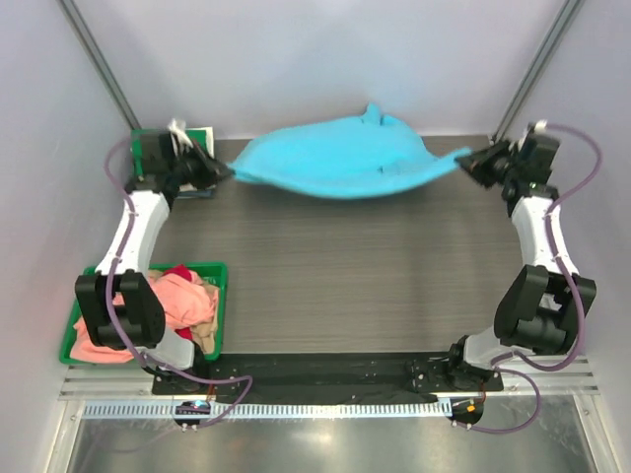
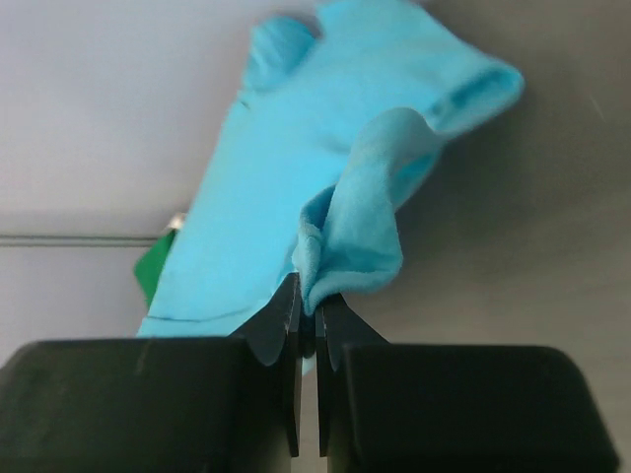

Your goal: Fold and stack the t-shirts

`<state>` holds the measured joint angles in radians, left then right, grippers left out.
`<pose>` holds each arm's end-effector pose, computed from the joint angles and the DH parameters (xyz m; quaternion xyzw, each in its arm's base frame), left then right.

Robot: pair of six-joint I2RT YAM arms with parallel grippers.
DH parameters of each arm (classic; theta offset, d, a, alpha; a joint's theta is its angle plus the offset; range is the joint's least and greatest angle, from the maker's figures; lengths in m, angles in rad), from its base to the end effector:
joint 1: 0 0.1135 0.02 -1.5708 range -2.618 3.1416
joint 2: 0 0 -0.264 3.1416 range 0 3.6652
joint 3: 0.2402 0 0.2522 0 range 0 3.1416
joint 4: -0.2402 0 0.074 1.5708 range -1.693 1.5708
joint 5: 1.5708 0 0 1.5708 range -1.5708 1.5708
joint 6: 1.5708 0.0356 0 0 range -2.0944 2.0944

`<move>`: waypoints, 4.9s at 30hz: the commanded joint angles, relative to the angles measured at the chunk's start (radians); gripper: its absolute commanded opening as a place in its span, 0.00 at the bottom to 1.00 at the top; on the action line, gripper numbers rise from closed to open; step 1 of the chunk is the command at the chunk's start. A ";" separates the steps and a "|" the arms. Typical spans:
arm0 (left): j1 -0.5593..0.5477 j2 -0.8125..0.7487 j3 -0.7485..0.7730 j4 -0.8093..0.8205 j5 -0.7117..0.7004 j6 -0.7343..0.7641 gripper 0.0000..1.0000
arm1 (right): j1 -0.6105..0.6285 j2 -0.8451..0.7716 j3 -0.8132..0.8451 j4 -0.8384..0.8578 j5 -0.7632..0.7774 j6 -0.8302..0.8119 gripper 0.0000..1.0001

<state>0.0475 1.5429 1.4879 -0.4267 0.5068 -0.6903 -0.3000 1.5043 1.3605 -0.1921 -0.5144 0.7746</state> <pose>0.3541 -0.0005 0.3751 -0.1774 0.8192 -0.3619 0.4081 0.3420 -0.0875 0.3666 0.2771 0.7528 0.3332 0.4955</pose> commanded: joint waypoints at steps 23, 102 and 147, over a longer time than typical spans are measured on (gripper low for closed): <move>0.000 -0.378 -0.937 0.100 -0.100 -0.103 0.00 | -0.301 -0.467 -0.885 -0.185 0.168 -0.077 0.17; -0.235 0.412 0.347 -0.215 -0.425 0.170 0.63 | 0.220 0.813 0.767 -0.248 0.206 -0.219 0.74; -0.199 0.158 -0.301 0.092 -0.315 0.018 0.66 | 0.398 1.309 1.232 -0.331 0.643 -0.460 0.19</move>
<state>-0.1879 1.6295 1.1206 -0.3260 0.1513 -0.6724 0.1081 2.8143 2.6083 -0.3782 0.0868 0.3157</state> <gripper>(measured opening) 0.661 0.199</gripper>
